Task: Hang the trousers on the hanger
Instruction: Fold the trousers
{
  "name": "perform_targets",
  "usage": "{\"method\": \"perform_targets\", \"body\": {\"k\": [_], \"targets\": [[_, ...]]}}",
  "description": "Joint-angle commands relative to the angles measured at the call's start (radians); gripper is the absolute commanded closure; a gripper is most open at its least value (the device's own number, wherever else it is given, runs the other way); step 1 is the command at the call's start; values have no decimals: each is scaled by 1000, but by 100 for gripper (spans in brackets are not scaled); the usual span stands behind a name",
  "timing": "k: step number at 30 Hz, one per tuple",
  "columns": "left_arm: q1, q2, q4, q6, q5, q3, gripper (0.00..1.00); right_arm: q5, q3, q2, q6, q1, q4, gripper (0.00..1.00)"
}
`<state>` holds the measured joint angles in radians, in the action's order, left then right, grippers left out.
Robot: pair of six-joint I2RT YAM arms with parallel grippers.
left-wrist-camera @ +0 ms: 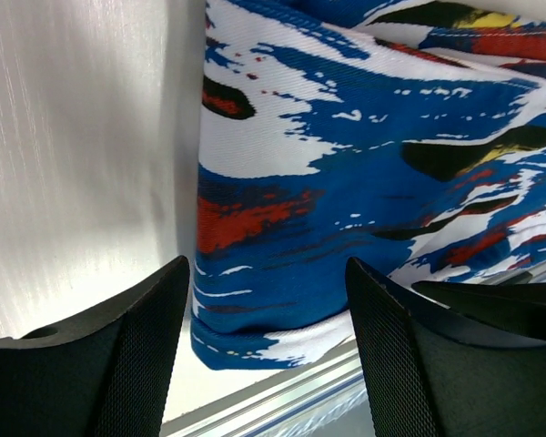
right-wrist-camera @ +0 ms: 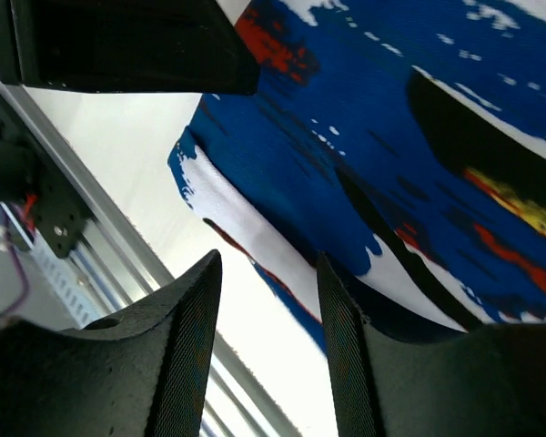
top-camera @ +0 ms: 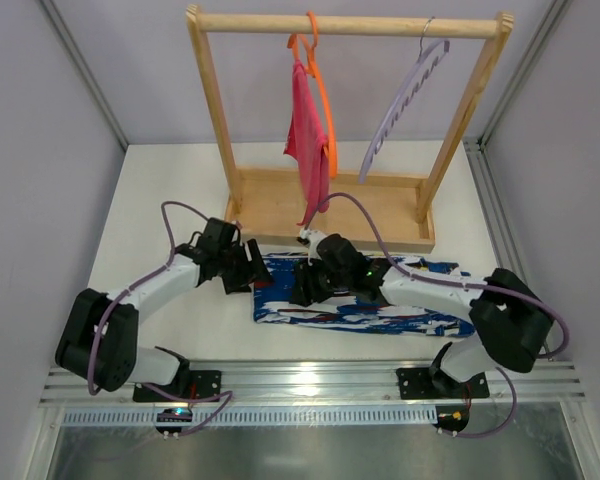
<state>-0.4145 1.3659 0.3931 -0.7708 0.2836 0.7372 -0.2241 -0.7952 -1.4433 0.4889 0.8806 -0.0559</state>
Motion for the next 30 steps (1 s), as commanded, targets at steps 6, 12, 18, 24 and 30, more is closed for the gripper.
{"method": "perform_targets", "body": {"k": [6,12,18,24,30], "targets": [[17,45,17,38,-29,7,30,-218,-151,-172,-259,37,143,47],[39,104,-31,28,20,4,42,-213,-150,-212,-294,75,143,47],[39,130,-51,22,31,4,45,-173,-96,-194,-306,129,143,48],[40,136,-48,21,22,5,46,-112,-38,-158,-309,175,140,49],[42,144,-51,22,26,7,49,-15,2,-141,-270,185,169,55]]}}
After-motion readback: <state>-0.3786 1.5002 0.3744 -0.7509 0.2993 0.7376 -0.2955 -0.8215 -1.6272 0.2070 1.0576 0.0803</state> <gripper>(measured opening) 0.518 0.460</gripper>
